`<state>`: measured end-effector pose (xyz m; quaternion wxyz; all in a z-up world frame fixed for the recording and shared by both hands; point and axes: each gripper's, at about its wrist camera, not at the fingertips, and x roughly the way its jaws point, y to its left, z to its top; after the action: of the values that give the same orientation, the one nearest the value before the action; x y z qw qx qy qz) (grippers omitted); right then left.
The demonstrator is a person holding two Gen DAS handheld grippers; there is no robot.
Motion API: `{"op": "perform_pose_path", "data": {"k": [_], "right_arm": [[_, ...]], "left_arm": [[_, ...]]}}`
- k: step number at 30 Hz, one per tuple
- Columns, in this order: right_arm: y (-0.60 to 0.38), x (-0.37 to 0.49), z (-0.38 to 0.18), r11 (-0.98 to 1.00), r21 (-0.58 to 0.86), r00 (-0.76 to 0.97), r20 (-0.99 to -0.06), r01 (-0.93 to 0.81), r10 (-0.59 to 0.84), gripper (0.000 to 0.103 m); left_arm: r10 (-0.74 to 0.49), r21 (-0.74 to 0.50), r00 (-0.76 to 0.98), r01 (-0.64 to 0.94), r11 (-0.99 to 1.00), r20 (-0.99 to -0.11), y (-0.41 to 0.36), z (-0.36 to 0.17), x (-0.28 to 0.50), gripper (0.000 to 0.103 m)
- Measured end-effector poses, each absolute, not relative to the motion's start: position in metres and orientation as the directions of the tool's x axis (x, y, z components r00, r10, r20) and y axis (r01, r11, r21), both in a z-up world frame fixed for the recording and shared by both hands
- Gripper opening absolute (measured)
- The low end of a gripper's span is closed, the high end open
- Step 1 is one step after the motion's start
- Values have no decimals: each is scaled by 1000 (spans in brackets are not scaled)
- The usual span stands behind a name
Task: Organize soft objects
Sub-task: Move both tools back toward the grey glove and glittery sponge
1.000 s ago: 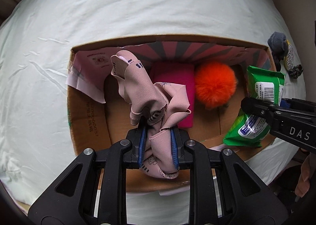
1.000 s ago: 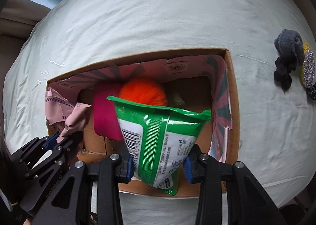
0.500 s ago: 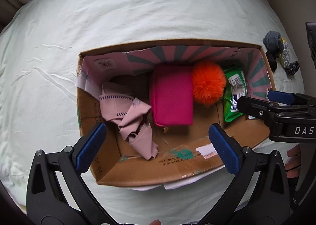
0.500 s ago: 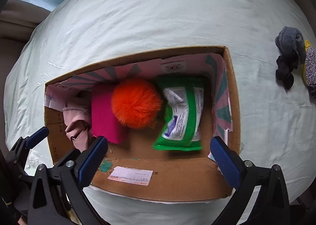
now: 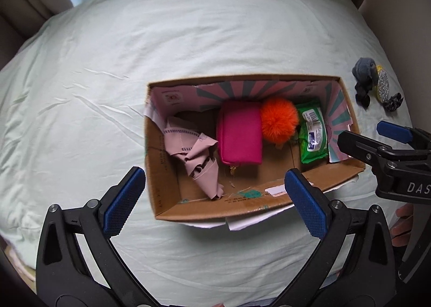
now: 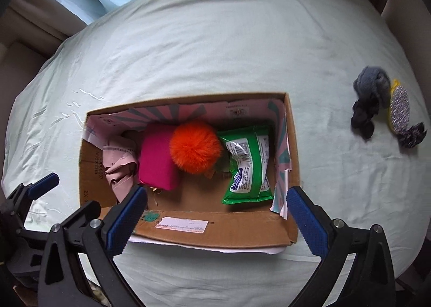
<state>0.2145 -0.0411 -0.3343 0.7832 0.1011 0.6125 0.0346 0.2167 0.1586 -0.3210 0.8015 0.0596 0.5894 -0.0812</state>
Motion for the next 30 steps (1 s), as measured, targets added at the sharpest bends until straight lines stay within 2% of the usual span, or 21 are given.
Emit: {"op": "perform_pose_path", "data": {"k": [7,15,23,26,30], "right_arm": [[-34,189,-287,976,215,332,-922,19,196,103],[-42,147,-229,987,160,472,-872,18,133,103],[-72,95,-165,989,144,642,-762,41,85,103],[-86,72,-143,991,108,702,-712,79,21,103],[-115,47,-120,984,140,754,-656,110,9,103]], "left_arm": [[-20,41,370,154,987,-929,166,-276,187,103],[12,64,499,87,994,-866,171,-221,147,103],[-28,39,629,92,995,-777,155,-157,106,103],[-51,33,660,114,993,-750,141,-139,94,103],[-67,31,693,128,991,-718,117,-120,80,103]]}}
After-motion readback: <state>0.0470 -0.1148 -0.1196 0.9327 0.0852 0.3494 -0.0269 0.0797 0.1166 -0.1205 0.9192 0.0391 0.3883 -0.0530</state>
